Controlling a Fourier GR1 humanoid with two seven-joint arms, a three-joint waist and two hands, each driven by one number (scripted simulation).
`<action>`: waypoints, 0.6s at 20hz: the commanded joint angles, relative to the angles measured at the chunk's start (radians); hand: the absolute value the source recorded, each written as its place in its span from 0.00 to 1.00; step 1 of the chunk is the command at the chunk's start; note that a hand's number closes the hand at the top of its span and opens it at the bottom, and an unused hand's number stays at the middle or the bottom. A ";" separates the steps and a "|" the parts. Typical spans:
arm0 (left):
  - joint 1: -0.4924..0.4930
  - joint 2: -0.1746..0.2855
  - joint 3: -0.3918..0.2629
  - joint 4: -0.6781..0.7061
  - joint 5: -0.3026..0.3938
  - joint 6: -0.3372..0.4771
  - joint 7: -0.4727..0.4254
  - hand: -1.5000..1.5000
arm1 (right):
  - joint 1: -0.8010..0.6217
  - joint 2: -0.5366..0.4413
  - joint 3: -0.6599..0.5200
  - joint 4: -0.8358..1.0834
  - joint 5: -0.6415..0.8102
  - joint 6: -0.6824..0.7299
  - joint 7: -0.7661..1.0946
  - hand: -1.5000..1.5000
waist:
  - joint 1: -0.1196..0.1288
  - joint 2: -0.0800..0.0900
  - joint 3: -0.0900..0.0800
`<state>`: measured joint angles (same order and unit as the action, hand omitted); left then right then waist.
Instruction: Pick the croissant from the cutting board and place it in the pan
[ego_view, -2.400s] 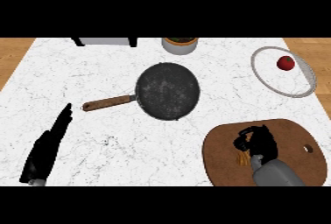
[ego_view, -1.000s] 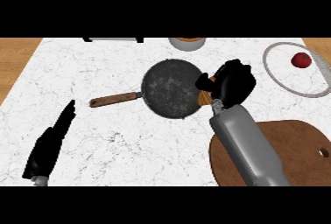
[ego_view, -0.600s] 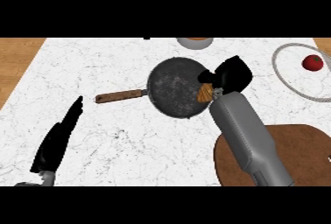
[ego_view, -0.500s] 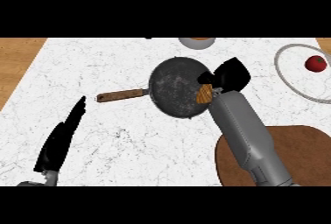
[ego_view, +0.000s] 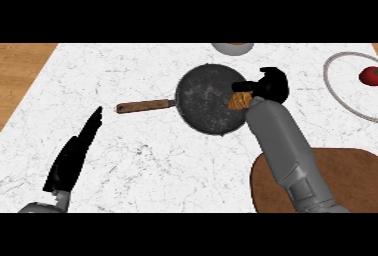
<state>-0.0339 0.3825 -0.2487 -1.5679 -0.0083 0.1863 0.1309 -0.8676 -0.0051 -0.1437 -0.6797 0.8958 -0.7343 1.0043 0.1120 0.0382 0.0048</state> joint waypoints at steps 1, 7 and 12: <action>-0.002 -0.008 -0.004 0.005 -0.014 0.009 -0.006 0.50 | -0.017 0.005 -0.033 0.036 -0.053 -0.262 -0.038 0.00 | 0.005 0.000 0.000; 0.032 0.018 0.009 -0.005 -0.003 -0.015 -0.015 0.50 | -0.039 0.005 -0.062 0.080 0.044 -0.540 -0.092 0.00 | -0.016 -0.011 -0.003; 0.014 -0.004 0.026 0.013 0.005 0.003 0.017 0.50 | -0.008 0.005 -0.093 0.125 0.080 -0.750 -0.042 0.00 | -0.044 -0.025 -0.005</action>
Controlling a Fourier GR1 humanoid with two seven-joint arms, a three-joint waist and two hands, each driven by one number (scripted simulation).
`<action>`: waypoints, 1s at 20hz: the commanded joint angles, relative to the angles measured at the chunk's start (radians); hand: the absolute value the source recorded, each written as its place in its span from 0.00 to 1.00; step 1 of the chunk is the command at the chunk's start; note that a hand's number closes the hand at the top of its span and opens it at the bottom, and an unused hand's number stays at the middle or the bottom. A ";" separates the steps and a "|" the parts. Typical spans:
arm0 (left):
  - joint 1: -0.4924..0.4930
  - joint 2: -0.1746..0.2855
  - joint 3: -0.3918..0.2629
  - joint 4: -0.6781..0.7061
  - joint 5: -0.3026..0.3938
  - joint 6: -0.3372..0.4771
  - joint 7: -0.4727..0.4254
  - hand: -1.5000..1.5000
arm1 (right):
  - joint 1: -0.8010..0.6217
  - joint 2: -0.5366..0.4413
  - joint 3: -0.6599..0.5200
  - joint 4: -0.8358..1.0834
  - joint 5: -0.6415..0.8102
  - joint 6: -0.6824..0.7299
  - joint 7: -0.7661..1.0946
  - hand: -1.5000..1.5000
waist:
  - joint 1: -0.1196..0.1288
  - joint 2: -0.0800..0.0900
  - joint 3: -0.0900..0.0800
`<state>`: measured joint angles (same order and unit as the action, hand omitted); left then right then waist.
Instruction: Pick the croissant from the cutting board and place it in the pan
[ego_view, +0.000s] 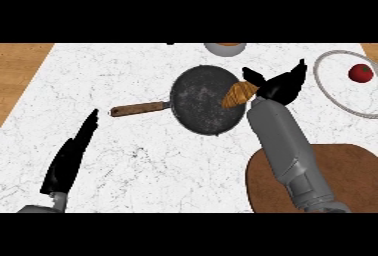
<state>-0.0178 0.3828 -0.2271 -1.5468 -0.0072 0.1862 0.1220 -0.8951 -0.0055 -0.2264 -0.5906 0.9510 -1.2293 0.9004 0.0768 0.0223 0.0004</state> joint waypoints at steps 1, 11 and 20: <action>0.023 -0.014 0.012 0.022 0.003 0.013 -0.023 0.50 | 0.033 0.005 -0.064 0.011 0.037 -0.257 0.043 0.00 | -0.035 -0.009 -0.001; 0.066 0.048 0.074 0.005 0.040 -0.036 -0.009 0.50 | 0.325 0.005 0.086 -0.224 0.106 -0.265 0.097 0.00 | -0.070 -0.043 -0.003; 0.095 0.022 0.078 -0.030 0.020 0.018 0.032 0.50 | 0.695 0.005 0.273 -0.512 0.138 -0.268 0.132 0.00 | -0.120 -0.051 -0.004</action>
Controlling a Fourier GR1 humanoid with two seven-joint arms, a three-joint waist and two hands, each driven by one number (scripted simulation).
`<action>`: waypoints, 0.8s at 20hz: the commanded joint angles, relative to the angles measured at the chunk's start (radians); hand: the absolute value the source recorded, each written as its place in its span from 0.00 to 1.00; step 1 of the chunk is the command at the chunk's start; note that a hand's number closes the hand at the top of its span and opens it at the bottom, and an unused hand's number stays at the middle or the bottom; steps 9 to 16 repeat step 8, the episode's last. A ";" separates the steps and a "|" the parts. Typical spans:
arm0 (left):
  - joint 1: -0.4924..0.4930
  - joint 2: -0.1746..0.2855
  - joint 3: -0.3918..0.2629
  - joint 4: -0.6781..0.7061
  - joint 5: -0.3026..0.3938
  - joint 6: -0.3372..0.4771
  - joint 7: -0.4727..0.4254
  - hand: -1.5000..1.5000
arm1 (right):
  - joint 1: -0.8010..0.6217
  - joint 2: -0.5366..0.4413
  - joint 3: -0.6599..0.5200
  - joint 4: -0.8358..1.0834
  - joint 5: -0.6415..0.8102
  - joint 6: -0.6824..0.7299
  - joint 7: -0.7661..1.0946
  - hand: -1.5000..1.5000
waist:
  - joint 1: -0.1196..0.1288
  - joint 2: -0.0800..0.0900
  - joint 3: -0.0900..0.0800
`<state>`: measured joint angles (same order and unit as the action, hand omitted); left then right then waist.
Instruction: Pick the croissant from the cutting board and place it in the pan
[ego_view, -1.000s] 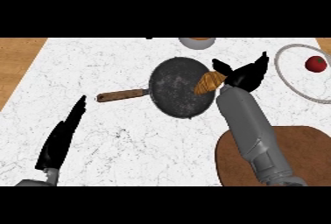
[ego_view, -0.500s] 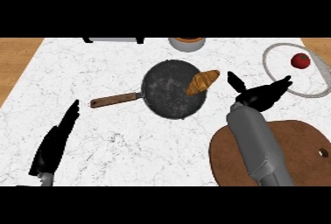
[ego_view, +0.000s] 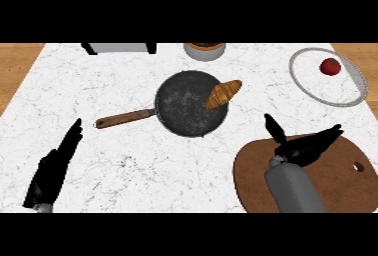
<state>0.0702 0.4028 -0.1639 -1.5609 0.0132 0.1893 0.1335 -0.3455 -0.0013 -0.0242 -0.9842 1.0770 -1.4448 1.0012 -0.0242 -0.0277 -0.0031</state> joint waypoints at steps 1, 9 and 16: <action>0.030 -0.009 -0.002 -0.011 -0.007 0.011 -0.014 0.50 | 0.157 0.001 0.104 -0.148 0.009 -0.052 0.040 0.00 | -0.012 -0.003 -0.001; 0.029 0.000 0.019 -0.037 -0.009 0.024 0.011 0.50 | 0.519 0.001 0.282 -0.485 0.052 -0.053 0.039 0.00 | -0.039 0.004 -0.001; 0.029 0.000 0.019 -0.037 -0.009 0.024 0.011 0.50 | 0.519 0.001 0.282 -0.485 0.052 -0.053 0.039 0.00 | -0.039 0.004 -0.001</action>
